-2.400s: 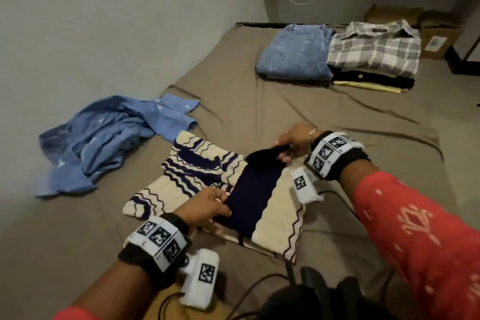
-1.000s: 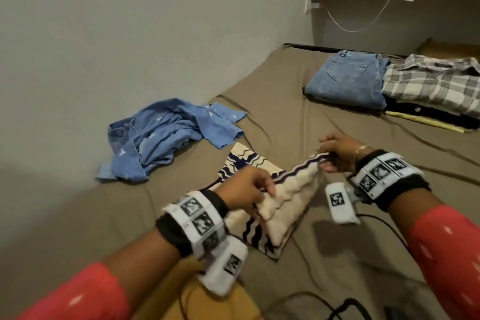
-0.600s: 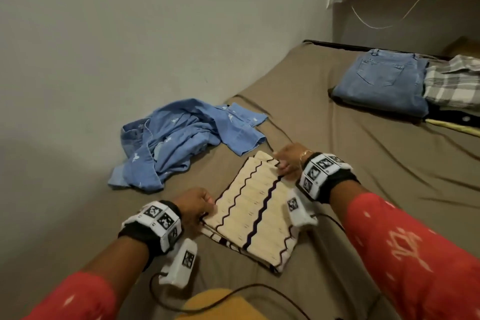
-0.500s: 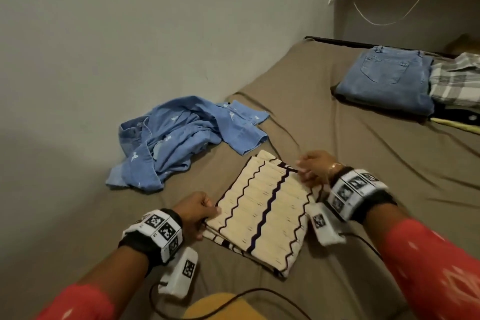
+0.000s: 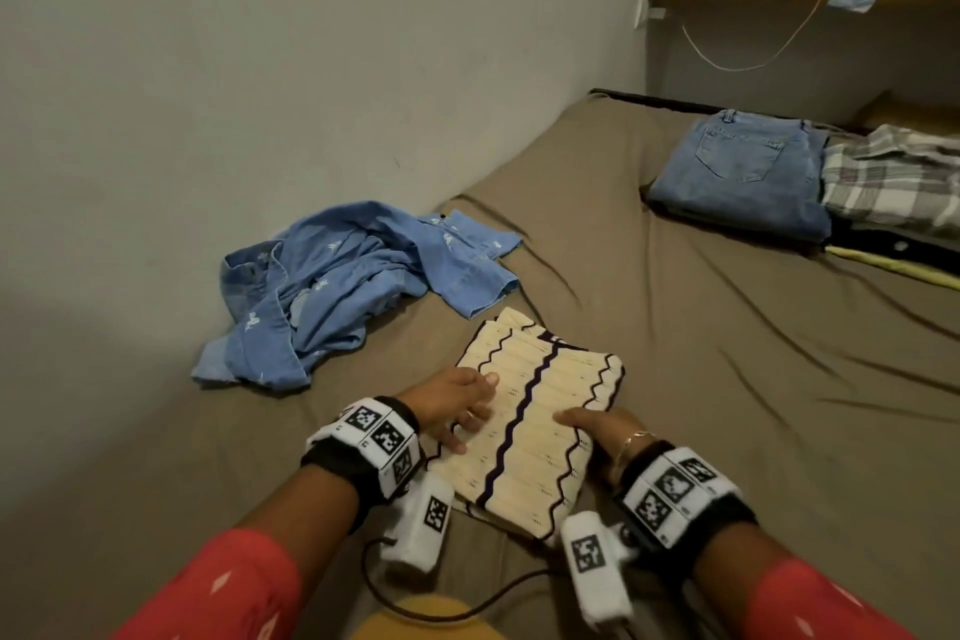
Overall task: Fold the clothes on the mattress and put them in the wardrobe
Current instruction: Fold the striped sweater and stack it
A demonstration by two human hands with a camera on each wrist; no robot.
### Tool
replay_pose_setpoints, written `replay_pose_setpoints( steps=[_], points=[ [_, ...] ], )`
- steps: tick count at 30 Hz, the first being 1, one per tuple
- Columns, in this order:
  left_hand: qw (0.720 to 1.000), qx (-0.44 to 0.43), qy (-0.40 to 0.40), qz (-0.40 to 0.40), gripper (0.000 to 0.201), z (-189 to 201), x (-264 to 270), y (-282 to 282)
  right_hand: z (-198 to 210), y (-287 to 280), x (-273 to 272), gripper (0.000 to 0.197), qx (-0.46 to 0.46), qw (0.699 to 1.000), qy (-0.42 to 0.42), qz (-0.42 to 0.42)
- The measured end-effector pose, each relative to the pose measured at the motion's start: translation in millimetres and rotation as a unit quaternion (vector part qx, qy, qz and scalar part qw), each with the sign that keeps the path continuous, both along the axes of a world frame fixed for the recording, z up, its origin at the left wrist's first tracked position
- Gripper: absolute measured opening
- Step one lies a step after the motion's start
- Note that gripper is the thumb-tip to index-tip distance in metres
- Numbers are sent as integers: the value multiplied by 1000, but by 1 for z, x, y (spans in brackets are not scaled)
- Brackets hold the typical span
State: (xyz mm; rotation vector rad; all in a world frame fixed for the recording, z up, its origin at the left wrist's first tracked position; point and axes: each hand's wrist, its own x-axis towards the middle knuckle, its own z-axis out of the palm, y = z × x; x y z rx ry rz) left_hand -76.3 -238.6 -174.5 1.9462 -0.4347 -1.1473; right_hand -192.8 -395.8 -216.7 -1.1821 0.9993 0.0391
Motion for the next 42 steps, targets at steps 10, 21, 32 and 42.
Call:
replay_pose_setpoints(
  steps=[10, 21, 32, 42],
  points=[
    [932, -257, 247, 66, 84, 43, -33, -83, 156, -59, -6, 42, -508, 816, -42, 274],
    [899, -165, 386, 125, 78, -43, -112, -90, 63, -34, -133, 55, -650, 544, 143, 511],
    [974, -112, -5, 199, 35, -66, -54, -121, 10, -171, -179, 29, -287, 953, 37, -95],
    [976, 53, -204, 49, 24, -50, -35, -166, -2, -198, -122, 2, -400, 905, 142, 20]
  ],
)
